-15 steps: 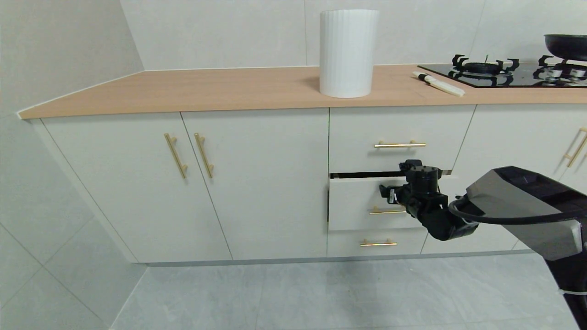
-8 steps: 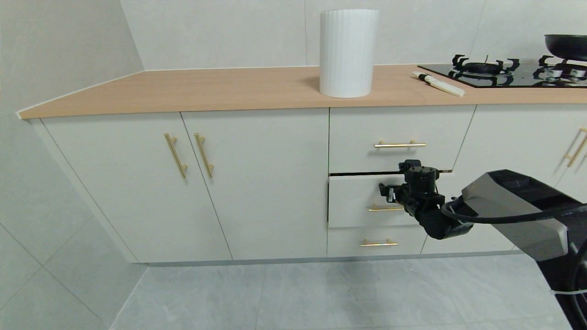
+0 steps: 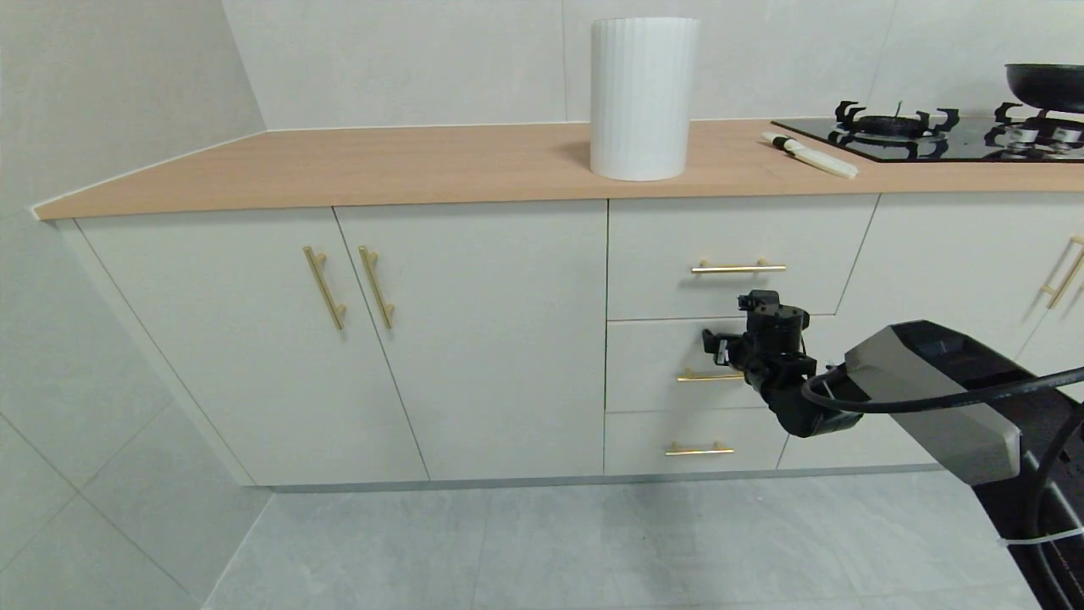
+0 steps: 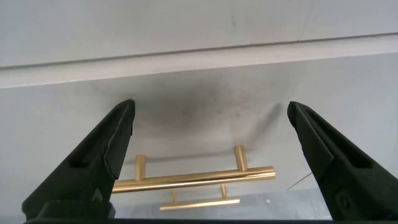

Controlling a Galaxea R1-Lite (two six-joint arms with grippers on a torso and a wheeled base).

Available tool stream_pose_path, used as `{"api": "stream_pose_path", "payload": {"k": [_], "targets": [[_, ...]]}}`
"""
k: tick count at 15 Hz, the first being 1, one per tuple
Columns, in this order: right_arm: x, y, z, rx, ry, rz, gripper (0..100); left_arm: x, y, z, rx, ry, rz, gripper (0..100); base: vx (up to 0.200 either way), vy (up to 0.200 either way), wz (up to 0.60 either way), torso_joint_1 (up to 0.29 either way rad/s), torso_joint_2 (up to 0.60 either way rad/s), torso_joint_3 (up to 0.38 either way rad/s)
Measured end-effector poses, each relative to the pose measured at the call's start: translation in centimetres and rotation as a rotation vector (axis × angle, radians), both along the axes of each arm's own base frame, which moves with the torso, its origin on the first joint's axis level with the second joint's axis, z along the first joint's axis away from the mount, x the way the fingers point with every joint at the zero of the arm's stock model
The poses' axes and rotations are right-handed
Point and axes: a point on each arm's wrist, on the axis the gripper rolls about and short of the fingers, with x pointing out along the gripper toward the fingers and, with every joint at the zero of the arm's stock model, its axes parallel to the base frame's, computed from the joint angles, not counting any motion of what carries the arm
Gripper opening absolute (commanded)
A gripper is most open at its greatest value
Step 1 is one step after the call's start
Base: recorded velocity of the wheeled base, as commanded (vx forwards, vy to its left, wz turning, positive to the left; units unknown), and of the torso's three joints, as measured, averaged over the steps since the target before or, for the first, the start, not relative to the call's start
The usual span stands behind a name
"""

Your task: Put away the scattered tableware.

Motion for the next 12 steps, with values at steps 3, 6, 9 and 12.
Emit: {"api": "stream_pose_path", "payload": {"k": [3, 6, 9, 12], "targets": [[0.55, -0.06, -0.2, 0.0, -0.014, -0.015, 100, 0.0, 0.0, 0.0, 0.0, 0.0, 0.0, 100, 0.0, 0.0, 0.0, 0.0, 0.0, 0.0], [0.93, -0.09, -0.34, 0.001, -0.027, -0.028, 100, 0.0, 0.0, 0.0, 0.0, 0.0, 0.0, 100, 0.0, 0.0, 0.0, 0.0, 0.0, 0.0], [0.91, -0.13, -0.38, 0.002, -0.03, -0.036, 100, 0.0, 0.0, 0.0, 0.0, 0.0, 0.0, 100, 0.0, 0.0, 0.0, 0.0, 0.0, 0.0], [0.19, -0.37, -0.06, 0.002, -0.024, -0.041, 100, 0.0, 0.0, 0.0, 0.0, 0.0, 0.0, 100, 0.0, 0.0, 0.0, 0.0, 0.0, 0.0]]}}
